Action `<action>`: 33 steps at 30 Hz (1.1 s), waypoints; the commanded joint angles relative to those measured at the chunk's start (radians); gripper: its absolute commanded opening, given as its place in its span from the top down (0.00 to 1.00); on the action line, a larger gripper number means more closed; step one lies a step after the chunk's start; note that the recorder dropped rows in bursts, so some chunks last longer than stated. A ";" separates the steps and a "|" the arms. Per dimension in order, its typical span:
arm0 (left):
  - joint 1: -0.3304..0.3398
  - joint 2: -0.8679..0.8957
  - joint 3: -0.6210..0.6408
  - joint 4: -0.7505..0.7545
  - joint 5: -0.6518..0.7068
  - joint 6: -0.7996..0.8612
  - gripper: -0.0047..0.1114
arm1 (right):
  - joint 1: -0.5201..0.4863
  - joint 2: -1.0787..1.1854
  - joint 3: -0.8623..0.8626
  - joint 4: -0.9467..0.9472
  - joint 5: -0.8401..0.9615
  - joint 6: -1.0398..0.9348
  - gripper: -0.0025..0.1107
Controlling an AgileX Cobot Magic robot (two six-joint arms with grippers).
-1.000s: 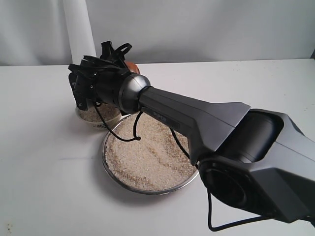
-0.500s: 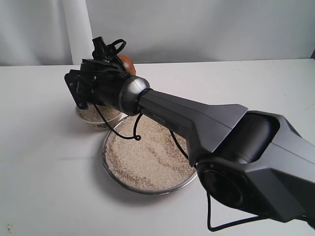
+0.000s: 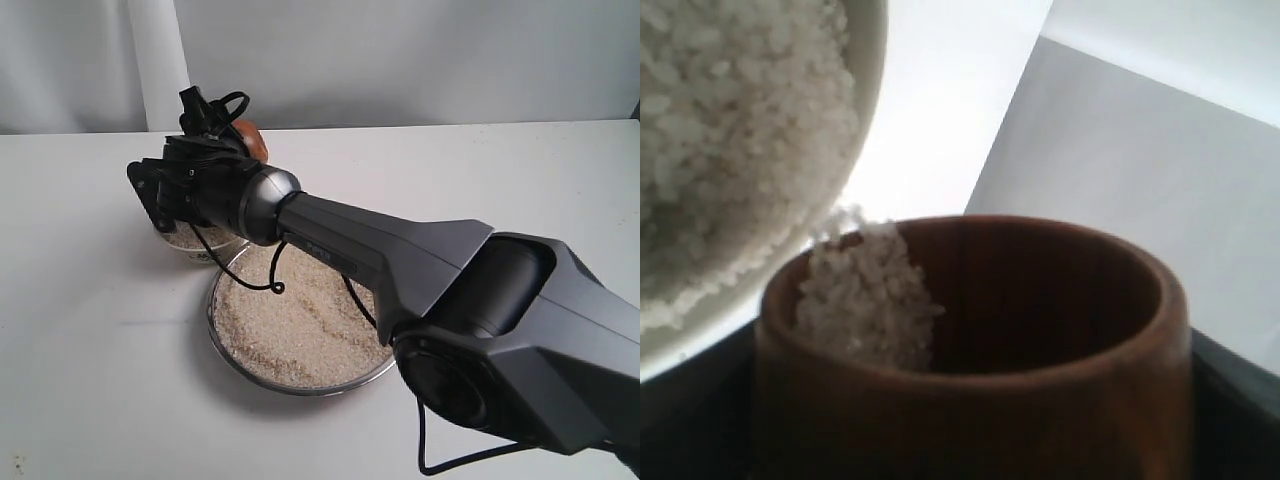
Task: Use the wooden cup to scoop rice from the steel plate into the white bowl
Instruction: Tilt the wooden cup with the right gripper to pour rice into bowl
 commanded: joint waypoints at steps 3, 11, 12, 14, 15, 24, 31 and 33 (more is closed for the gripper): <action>-0.006 -0.003 0.002 0.000 -0.004 -0.002 0.96 | 0.023 -0.040 -0.006 0.024 -0.030 -0.041 0.98; -0.006 -0.003 0.002 0.000 -0.004 -0.002 0.96 | 0.027 -0.040 -0.006 0.038 -0.032 -0.078 0.98; -0.006 -0.003 0.002 0.000 -0.004 -0.002 0.96 | 0.027 -0.040 -0.006 0.038 -0.029 -0.077 0.98; -0.006 -0.003 0.002 0.000 -0.004 -0.002 0.96 | 0.027 -0.040 -0.006 0.034 -0.011 -0.103 0.98; -0.006 -0.003 0.002 0.000 -0.004 -0.004 0.96 | 0.027 -0.040 -0.006 0.032 -0.005 -0.128 0.98; -0.006 -0.003 0.002 0.000 -0.004 -0.004 0.96 | 0.027 -0.040 -0.006 -0.019 -0.015 -0.182 0.98; -0.006 -0.003 0.002 0.000 -0.004 -0.002 0.96 | 0.027 -0.057 -0.006 -0.058 -0.028 -0.182 0.98; -0.006 -0.003 0.002 0.000 -0.004 -0.002 0.96 | 0.027 -0.089 -0.006 -0.044 -0.021 -0.201 0.98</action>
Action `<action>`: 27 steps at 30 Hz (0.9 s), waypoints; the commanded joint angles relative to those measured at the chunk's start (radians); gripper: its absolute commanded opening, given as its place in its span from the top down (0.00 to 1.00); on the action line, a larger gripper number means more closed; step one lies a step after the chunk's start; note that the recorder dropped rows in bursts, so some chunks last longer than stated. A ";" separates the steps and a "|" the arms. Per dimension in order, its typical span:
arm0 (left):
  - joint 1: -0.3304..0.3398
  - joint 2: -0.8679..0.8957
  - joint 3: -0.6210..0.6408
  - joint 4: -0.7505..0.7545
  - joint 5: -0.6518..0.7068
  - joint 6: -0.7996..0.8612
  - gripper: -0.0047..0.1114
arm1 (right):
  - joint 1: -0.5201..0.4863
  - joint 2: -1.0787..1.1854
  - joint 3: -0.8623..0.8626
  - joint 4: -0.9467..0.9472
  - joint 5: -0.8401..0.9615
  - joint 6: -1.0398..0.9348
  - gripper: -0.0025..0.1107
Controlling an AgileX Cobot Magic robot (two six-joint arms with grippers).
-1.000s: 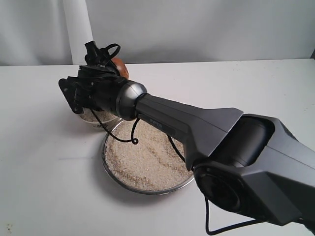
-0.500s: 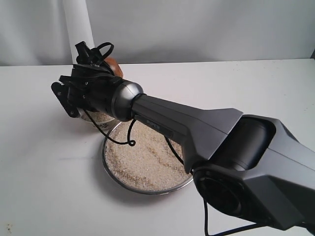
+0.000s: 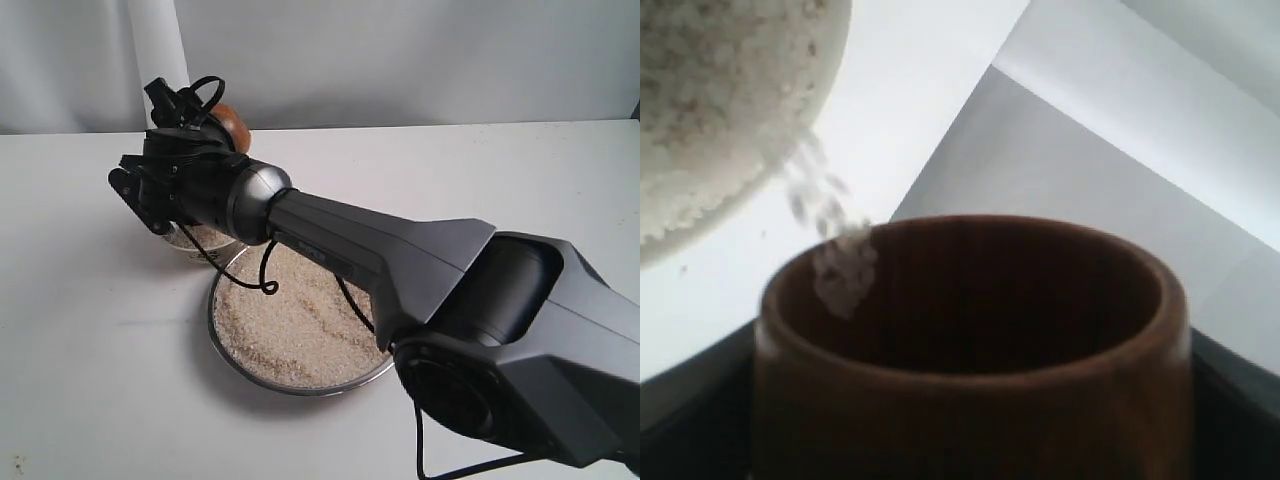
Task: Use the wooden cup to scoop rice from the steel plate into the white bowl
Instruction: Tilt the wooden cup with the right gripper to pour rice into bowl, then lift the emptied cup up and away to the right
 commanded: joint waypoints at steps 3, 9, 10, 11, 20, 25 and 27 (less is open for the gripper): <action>-0.006 -0.003 0.002 0.000 -0.004 -0.004 0.96 | 0.000 -0.090 -0.004 0.088 0.019 -0.106 0.98; -0.006 -0.003 0.002 0.000 -0.004 -0.004 0.96 | 0.000 -0.102 0.100 -0.006 0.046 -0.129 0.98; -0.006 -0.003 0.002 0.000 -0.004 -0.001 0.96 | 0.000 -0.102 0.111 -0.022 0.046 -0.114 0.98; -0.006 -0.003 0.002 0.000 -0.004 -0.001 0.96 | 0.000 -0.102 0.113 -0.027 0.048 -0.107 0.98; -0.006 -0.003 0.002 0.000 -0.004 -0.001 0.96 | 0.001 -0.102 0.113 -0.013 0.038 -0.087 0.98; -0.006 -0.003 0.002 0.000 -0.004 -0.004 0.96 | 0.001 -0.117 0.111 0.029 0.037 0.211 0.98; -0.006 -0.003 0.002 0.000 -0.004 -0.004 0.96 | 0.001 -0.129 0.111 0.031 0.066 0.331 0.98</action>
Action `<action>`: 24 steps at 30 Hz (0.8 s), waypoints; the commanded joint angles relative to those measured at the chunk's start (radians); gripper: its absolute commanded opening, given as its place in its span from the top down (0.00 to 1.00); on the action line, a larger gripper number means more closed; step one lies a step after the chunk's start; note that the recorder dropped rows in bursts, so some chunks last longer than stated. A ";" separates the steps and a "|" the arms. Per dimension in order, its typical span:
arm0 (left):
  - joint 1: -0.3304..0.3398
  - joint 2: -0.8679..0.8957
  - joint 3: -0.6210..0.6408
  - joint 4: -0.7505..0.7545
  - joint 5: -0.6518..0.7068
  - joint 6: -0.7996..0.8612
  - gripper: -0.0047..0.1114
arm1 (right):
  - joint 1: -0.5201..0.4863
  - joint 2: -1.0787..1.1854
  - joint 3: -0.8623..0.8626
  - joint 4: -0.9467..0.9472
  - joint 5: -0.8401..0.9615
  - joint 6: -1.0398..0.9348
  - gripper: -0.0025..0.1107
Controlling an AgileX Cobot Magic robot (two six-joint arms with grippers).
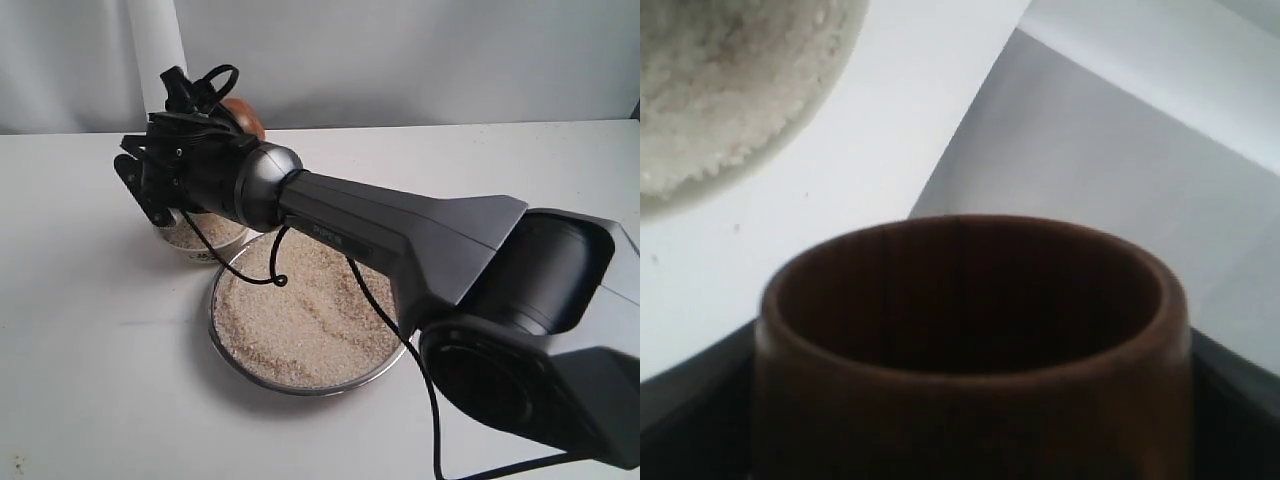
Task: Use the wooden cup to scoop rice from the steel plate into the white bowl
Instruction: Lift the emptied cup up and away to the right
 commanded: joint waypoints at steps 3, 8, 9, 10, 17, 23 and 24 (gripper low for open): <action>-0.006 -0.003 0.002 0.000 -0.004 -0.004 0.96 | 0.001 -0.075 -0.010 0.067 0.094 0.367 0.98; -0.006 -0.003 0.002 0.000 -0.004 -0.002 0.96 | -0.001 -0.176 -0.010 0.225 0.183 0.385 0.98; -0.006 -0.003 0.002 0.000 -0.004 -0.002 0.96 | -0.001 -0.199 -0.010 0.258 0.191 0.385 0.98; -0.006 -0.003 0.002 0.000 -0.004 -0.002 0.96 | -0.001 -0.224 -0.010 0.289 0.194 0.385 0.98; -0.006 -0.003 0.002 0.000 -0.004 -0.002 0.96 | -0.033 -0.388 -0.010 0.596 0.194 0.344 0.98; -0.006 -0.003 0.002 0.000 -0.004 -0.004 0.96 | -0.147 -0.523 -0.010 0.799 0.292 0.321 0.98; -0.006 -0.003 0.002 0.000 -0.004 -0.004 0.96 | -0.165 -0.538 -0.010 0.816 0.308 0.321 0.98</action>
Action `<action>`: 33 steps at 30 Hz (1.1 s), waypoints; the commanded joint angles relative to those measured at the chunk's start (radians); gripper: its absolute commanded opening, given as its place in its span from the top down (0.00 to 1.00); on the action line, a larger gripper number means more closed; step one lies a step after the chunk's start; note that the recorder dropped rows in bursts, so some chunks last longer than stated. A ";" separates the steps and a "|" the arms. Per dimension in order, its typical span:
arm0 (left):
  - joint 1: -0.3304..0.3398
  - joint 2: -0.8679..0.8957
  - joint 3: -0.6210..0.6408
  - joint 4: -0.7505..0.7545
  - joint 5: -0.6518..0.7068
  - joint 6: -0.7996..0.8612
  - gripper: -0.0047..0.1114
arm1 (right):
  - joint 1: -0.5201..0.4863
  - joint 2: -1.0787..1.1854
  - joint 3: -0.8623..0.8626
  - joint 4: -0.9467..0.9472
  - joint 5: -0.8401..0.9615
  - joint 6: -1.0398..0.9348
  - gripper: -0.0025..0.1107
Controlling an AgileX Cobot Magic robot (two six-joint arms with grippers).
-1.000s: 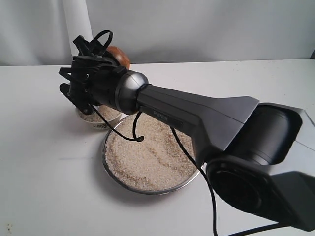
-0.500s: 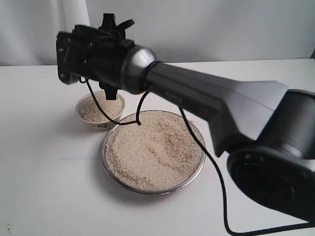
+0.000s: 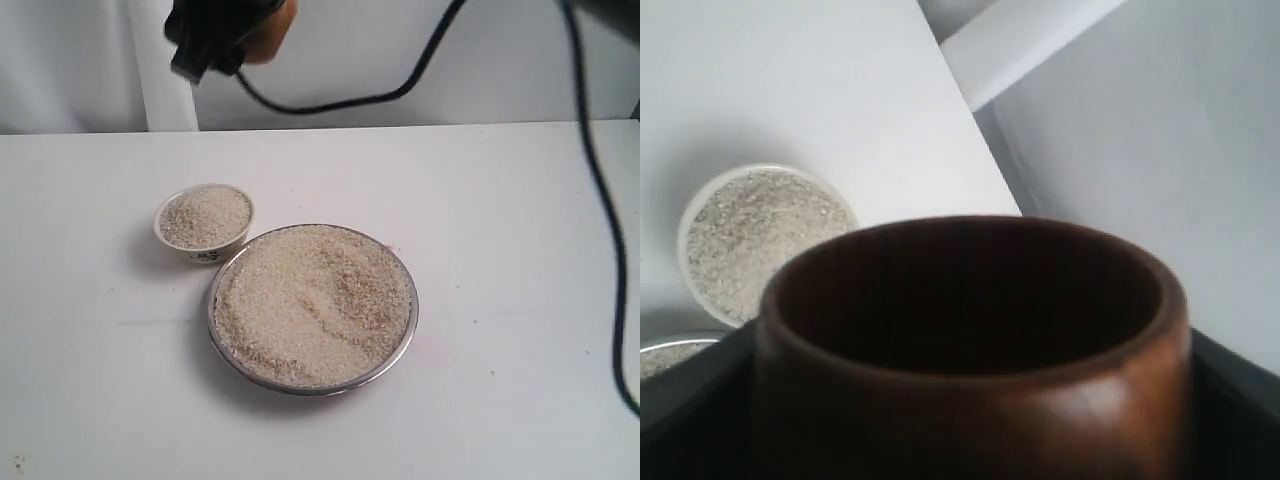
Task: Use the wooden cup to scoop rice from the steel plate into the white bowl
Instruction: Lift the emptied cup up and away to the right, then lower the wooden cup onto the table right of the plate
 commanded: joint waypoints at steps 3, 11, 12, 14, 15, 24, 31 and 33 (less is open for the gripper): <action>-0.006 -0.003 0.002 0.000 -0.004 -0.004 0.96 | -0.137 -0.127 0.028 0.138 0.100 -0.018 0.98; -0.006 -0.003 0.002 0.000 -0.004 -0.002 0.96 | -0.277 -0.271 0.313 0.221 0.040 -0.060 0.98; -0.006 -0.003 0.002 0.000 -0.004 -0.002 0.96 | -0.297 -0.288 0.368 0.249 0.012 -0.075 0.98; -0.006 -0.003 0.002 0.000 -0.004 -0.002 0.96 | -0.337 -0.331 0.489 0.314 -0.084 -0.113 0.98; -0.006 -0.003 0.002 0.000 -0.004 -0.002 0.96 | -0.354 -0.350 0.541 0.343 -0.146 -0.128 0.98; -0.006 -0.003 0.002 0.000 -0.004 -0.004 0.96 | -0.538 -0.458 1.108 0.808 -0.717 -0.447 0.98; -0.006 -0.003 0.002 0.000 -0.004 -0.004 0.96 | -0.557 -0.450 1.370 1.132 -1.092 -0.703 0.98; -0.006 -0.003 0.002 0.000 -0.004 -0.002 0.96 | -0.557 -0.450 1.400 1.132 -1.135 -0.698 0.98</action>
